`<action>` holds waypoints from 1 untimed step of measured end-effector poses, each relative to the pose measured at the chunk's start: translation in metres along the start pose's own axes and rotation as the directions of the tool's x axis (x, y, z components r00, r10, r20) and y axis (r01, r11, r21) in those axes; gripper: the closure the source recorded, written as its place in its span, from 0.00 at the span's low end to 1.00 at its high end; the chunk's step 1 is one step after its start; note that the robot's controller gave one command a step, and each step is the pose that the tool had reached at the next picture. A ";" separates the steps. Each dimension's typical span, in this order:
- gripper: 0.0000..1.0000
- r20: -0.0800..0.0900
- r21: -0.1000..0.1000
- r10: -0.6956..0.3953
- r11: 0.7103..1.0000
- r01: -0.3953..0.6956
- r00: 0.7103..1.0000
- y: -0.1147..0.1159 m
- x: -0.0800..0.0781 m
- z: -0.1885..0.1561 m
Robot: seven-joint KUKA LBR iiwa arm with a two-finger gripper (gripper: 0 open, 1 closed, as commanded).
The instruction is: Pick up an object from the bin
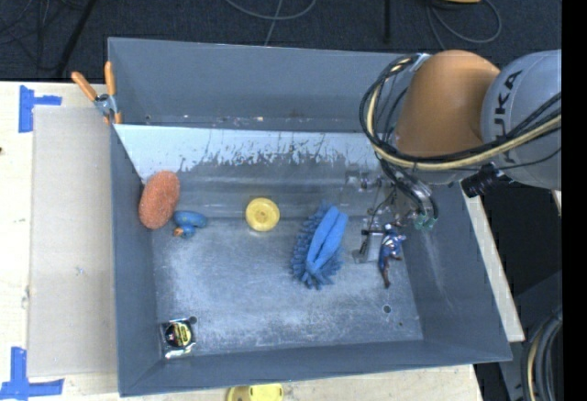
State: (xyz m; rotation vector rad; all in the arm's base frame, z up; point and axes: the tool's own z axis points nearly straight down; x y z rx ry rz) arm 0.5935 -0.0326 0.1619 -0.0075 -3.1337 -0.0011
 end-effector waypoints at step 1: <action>0.00 0.007 0.000 -0.001 1.000 0.001 1.000 0.000 -0.002 -0.005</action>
Offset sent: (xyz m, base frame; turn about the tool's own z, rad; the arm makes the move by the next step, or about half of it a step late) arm 0.0006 0.0224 -0.0919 0.0206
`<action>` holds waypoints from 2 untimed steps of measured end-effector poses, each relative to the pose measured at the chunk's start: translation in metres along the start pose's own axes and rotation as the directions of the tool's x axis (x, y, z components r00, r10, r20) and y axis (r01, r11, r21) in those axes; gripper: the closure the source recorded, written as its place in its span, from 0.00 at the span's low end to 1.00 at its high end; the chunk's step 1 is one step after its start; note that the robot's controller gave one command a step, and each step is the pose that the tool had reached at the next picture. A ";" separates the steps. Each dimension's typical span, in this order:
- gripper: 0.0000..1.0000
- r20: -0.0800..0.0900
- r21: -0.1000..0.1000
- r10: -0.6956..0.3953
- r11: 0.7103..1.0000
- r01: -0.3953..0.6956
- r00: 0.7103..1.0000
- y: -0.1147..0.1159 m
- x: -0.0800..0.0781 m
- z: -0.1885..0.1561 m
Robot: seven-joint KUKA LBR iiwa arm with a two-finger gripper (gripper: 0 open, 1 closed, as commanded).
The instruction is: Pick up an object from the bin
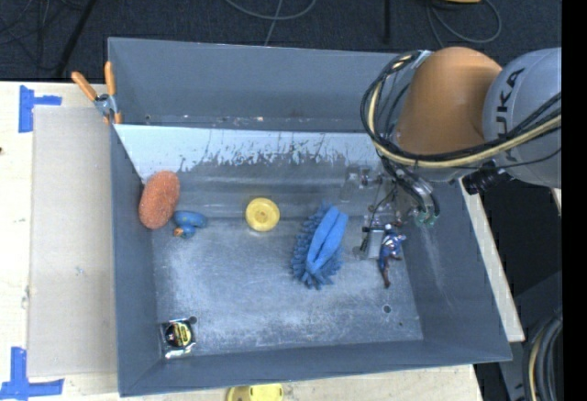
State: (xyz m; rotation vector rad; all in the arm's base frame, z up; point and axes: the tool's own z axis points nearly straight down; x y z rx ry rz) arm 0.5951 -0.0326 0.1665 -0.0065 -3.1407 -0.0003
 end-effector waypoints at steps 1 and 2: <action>0.00 0.009 0.000 0.009 1.000 -0.009 1.000 0.010 -0.002 0.044; 0.00 0.004 0.000 -0.011 1.000 0.011 1.000 0.025 0.002 0.094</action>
Offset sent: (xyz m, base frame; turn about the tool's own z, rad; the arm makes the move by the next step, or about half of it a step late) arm -0.0041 0.0267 -0.0965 -0.0142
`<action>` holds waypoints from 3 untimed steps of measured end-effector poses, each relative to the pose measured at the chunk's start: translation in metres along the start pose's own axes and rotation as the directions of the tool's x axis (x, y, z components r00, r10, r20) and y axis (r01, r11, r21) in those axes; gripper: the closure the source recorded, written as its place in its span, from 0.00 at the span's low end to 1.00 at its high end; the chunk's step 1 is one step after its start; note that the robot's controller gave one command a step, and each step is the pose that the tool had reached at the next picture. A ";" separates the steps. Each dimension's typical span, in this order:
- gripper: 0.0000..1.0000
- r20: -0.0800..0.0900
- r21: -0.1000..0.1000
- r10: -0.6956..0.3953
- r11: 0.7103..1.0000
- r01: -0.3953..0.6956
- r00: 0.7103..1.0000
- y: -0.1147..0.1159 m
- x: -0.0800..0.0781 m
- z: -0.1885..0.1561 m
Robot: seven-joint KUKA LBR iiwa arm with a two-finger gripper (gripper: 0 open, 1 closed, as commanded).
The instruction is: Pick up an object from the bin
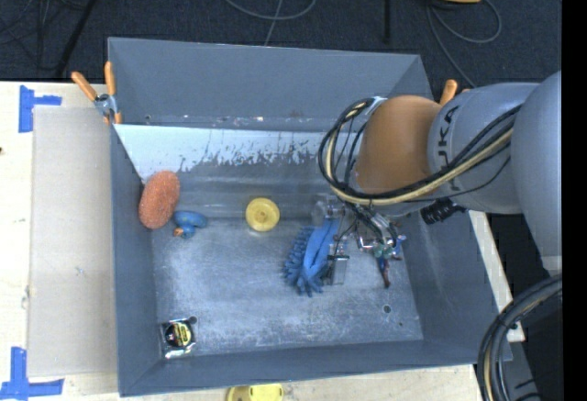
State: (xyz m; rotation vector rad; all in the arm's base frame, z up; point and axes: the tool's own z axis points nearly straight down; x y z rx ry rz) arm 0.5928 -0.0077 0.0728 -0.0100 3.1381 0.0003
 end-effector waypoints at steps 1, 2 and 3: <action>1.00 0.004 0.000 -0.043 0.999 0.043 0.999 -0.001 0.012 0.000; 1.00 0.004 0.000 -0.044 0.999 0.044 0.999 -0.001 0.012 0.000; 0.00 0.000 0.000 -0.044 0.999 0.044 0.999 -0.001 0.014 -0.003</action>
Offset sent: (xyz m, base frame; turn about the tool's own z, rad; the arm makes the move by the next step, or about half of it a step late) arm 0.0000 0.0000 0.0000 0.0000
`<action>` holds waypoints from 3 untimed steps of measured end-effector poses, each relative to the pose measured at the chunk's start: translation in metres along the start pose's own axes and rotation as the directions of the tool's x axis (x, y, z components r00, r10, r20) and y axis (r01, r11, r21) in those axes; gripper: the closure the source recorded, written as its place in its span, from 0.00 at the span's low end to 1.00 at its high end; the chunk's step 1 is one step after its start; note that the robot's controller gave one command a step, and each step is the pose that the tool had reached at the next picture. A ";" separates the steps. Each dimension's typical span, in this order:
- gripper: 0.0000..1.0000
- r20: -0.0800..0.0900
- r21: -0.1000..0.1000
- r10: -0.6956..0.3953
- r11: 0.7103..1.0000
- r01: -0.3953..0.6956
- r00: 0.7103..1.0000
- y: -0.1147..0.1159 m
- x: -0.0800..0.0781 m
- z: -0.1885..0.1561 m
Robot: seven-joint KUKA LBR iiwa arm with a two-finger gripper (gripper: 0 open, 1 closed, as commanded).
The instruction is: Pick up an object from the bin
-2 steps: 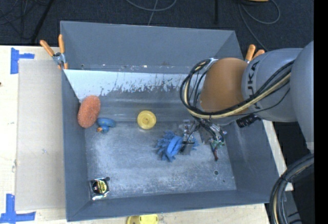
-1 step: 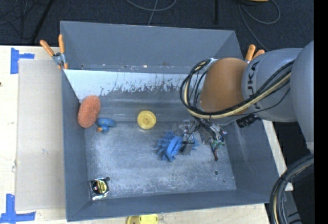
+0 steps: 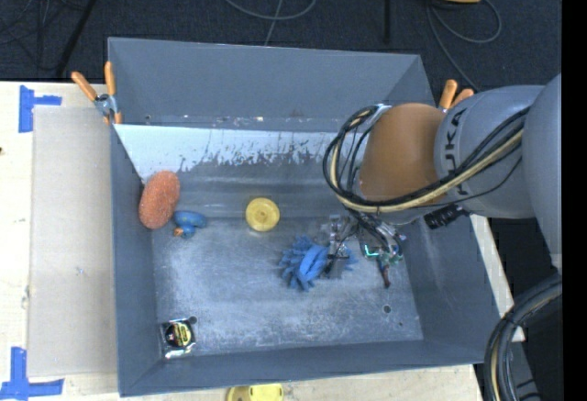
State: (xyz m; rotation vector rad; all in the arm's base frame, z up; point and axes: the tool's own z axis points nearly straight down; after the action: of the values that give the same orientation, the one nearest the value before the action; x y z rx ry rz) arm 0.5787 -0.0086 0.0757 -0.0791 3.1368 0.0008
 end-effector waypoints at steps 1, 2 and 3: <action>1.00 -0.003 0.000 0.005 1.000 -0.005 1.000 0.006 0.017 -0.136; 0.00 -0.003 0.000 0.004 1.000 -0.004 1.000 0.006 0.017 -0.136; 0.00 -0.003 0.000 0.004 1.000 -0.004 1.000 0.006 0.017 -0.136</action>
Offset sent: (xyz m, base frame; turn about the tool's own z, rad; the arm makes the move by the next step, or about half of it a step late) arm 0.0000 0.0000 0.0000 0.0000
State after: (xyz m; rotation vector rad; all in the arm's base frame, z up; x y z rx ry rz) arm 0.5605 -0.0037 0.2118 -0.0730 3.1401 0.0002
